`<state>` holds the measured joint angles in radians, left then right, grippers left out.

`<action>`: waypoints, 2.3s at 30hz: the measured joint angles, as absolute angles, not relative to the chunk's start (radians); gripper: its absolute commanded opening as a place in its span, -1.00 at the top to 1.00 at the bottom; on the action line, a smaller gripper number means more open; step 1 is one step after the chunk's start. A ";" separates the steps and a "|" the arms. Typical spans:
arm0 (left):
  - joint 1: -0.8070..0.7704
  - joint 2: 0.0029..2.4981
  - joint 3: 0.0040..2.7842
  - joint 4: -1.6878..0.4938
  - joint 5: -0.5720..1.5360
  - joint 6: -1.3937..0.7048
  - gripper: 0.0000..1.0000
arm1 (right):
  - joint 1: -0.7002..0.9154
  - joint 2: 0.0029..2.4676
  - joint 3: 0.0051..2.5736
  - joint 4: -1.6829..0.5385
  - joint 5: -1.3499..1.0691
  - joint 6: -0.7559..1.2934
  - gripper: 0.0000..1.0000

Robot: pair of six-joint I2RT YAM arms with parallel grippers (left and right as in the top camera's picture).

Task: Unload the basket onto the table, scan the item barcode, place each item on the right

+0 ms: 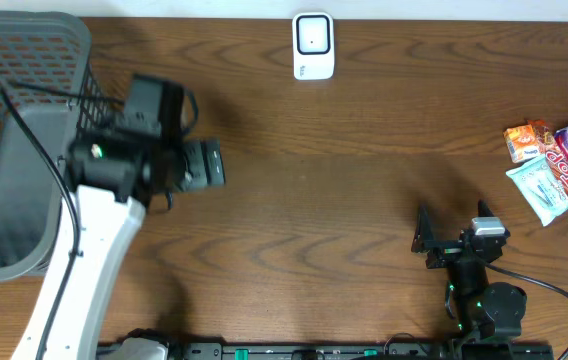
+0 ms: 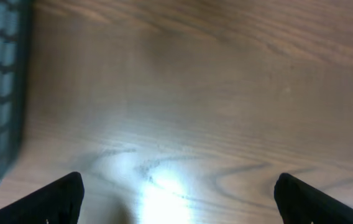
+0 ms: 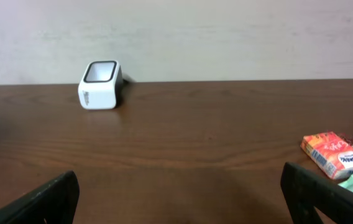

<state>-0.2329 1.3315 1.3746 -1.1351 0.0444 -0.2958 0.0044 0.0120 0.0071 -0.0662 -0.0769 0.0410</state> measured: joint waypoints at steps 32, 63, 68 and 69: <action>-0.192 0.089 0.240 -0.403 0.152 -0.182 -0.96 | 0.004 0.012 0.007 -0.067 -0.074 0.041 -0.99; -0.020 0.010 0.019 -0.017 0.181 -0.099 -0.95 | 0.004 0.012 0.007 -0.067 -0.074 0.041 -0.99; -0.020 0.010 0.019 -0.018 0.177 -0.095 -0.96 | 0.004 0.012 0.007 -0.067 -0.074 0.041 -0.98; -0.020 0.010 0.019 -0.018 0.176 -0.094 -0.96 | 0.004 0.012 0.007 -0.067 -0.074 0.041 -0.98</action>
